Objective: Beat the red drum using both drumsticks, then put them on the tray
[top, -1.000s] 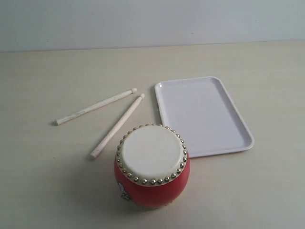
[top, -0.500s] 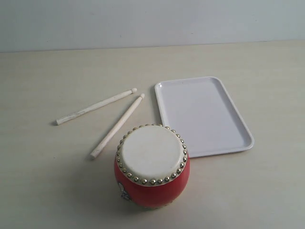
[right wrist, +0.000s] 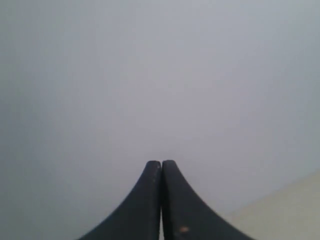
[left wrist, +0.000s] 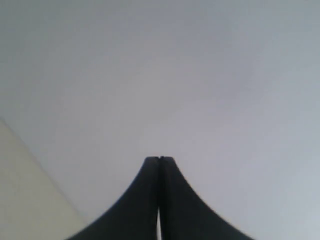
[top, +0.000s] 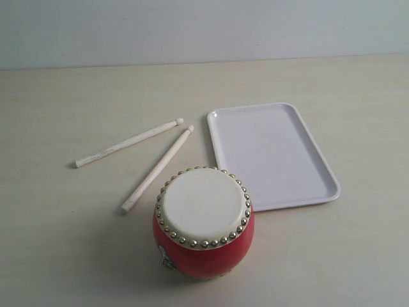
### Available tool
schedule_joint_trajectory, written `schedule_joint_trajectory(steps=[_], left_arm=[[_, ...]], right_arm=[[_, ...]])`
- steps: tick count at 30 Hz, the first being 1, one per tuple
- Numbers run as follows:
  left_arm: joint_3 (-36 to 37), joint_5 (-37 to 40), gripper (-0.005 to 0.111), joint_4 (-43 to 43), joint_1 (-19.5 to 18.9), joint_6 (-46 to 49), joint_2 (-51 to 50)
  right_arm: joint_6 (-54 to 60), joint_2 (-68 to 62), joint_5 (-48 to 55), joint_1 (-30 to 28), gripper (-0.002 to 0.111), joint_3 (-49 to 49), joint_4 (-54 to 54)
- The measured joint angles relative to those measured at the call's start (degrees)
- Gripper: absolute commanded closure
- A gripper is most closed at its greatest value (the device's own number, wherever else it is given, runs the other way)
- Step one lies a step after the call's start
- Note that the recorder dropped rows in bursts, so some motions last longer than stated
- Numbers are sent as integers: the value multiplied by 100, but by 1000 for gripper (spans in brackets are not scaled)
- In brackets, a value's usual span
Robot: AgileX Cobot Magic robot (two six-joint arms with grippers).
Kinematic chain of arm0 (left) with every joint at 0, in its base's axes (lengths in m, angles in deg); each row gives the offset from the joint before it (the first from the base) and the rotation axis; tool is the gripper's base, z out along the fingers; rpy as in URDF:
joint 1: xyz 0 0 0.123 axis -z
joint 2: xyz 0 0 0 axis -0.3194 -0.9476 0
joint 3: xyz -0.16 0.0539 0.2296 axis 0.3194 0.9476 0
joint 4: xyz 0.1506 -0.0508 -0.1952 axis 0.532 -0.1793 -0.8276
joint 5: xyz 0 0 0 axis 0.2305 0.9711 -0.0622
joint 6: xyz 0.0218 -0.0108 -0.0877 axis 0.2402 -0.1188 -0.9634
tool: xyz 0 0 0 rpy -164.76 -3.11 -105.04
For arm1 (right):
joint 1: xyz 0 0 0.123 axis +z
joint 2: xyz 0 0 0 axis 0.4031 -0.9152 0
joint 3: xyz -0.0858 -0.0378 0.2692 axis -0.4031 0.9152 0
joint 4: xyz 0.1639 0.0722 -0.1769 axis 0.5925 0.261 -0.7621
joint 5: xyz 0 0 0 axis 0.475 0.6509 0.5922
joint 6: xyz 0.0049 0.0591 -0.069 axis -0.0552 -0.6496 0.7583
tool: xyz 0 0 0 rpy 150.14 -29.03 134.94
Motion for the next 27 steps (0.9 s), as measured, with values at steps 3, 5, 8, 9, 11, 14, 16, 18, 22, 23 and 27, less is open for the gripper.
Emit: schedule_joint_trajectory(steps=[3, 5, 8, 9, 11, 14, 16, 18, 22, 23, 27], left_arm=[[-170, -235, 107, -52, 0, -346, -14], [-633, -25, 107, 125, 0, -230, -245], [-1643, 520, 107, 650, 0, 157, -1005], [-2083, 728, 107, 812, 0, 266, -1295], [-3067, 1388, 107, 1248, 0, 566, -2142], [-4545, 2622, 107, 1718, 0, 1221, -3601], [-5591, 3534, 107, 1852, 0, 1921, -4597], [-6487, 4362, 107, 1896, 0, 2586, -5467], [-8139, 5863, 107, 1926, 0, 3587, -7161], [-8472, 6180, 107, 1937, 0, 3766, -7544], [-9325, 7125, 107, 1965, 65, 4412, -8836]], right_arm=[[-949, 0, -334, 0, 108, 0, 477], [-1557, 0, -425, 0, 108, 0, 648], [-2280, 0, -420, 0, 108, 0, 737], [-2411, 0, -409, 0, 108, 0, 749], [-2564, 0, -375, 0, 108, 0, 758], [-2613, 0, -373, 0, 108, 0, 771], [-2635, 0, -353, 0, 108, 0, 771], [-2648, 0, -349, 0, 108, 0, 773], [-2736, 0, -339, 0, 108, 0, 757], [-2753, 0, -307, 0, 108, 0, 681], [-2779, 0, -99, 0, 108, 0, 456]])
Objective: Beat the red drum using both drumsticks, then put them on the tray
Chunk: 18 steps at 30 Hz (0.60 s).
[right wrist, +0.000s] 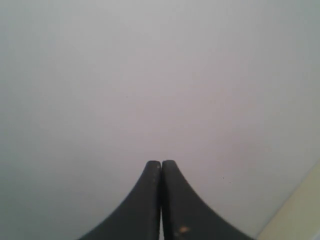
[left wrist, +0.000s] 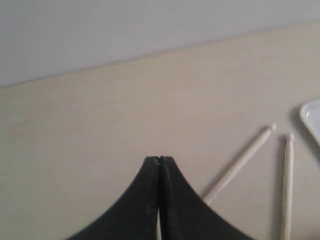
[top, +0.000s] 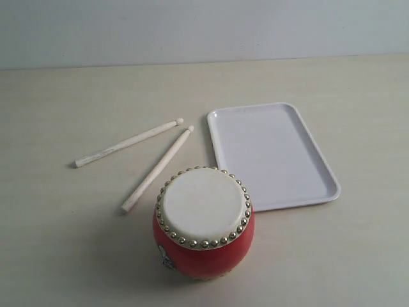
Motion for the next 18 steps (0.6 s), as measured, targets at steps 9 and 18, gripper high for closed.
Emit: schedule_joint_trajectory(steps=[9, 18], left_arm=[[-247, 973, 103, 128, 589, 1215, -2182], [-236, 1017, 70, 163, 859, 1597, -3115]], right_arm=[[51, 0, 1288, 0, 108, 0, -318], [3158, 9, 3200, 0, 108, -593, 1749]])
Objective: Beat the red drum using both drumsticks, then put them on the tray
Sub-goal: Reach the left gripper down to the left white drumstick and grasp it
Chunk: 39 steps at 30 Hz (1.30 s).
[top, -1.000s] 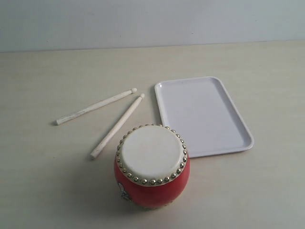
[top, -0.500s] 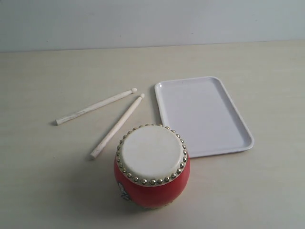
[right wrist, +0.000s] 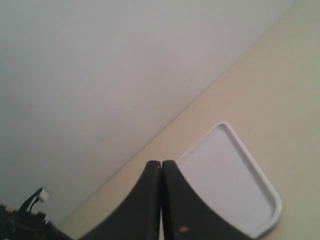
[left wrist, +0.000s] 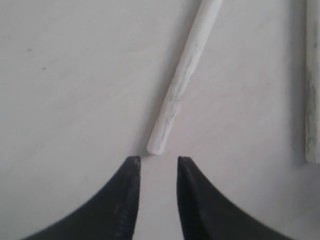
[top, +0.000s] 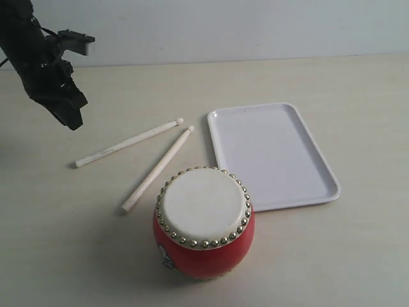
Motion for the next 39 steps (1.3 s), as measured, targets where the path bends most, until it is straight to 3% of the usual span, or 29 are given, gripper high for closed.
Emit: schedule_joint_trajectory(steps=[4, 10, 20, 24, 34, 39], left_arm=[[0, -100, 70, -477, 0, 785, 0], [229, -706, 70, -549, 13, 1334, 0], [581, -1133, 70, -450, 13, 1359, 0], [581, -1093, 58, -845, 26, 1359, 0], [602, -1202, 56, -355, 524, 1052, -75], [615, -1217, 56, -202, 571, 1052, -245]], right_arm=[[1104, 0, 321, 0, 108, -36, 1113], [1588, 0, 624, 0, 108, -36, 1722], [1706, 0, 645, 0, 108, -36, 1797], [1706, 0, 645, 0, 108, -36, 1797], [1719, 0, 645, 0, 108, -36, 1797], [1719, 0, 645, 0, 108, -36, 1797]])
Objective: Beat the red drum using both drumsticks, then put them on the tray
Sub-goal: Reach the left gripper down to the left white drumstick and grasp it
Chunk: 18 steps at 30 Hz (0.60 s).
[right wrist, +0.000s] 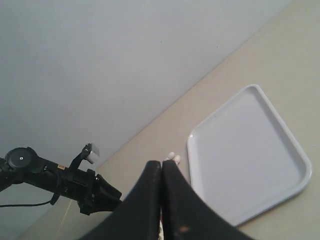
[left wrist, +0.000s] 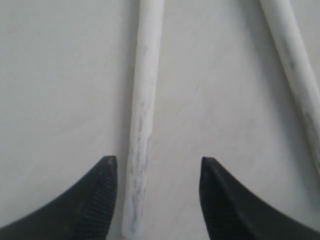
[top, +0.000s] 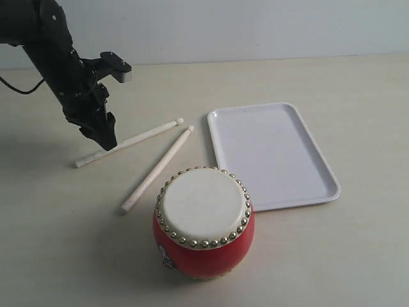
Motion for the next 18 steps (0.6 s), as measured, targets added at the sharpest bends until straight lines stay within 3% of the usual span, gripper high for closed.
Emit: schedule_joint_trajectory(steps=[7, 12, 18], left_arm=[[0, 85, 56, -307, 88, -189, -17], [0, 85, 56, -295, 358, -528, -17], [0, 85, 56, 450, 713, -595, -17]], right_arm=[[10, 0, 0, 0, 108, 0, 0], [10, 0, 0, 0, 108, 0, 0], [10, 0, 0, 0, 108, 0, 0]])
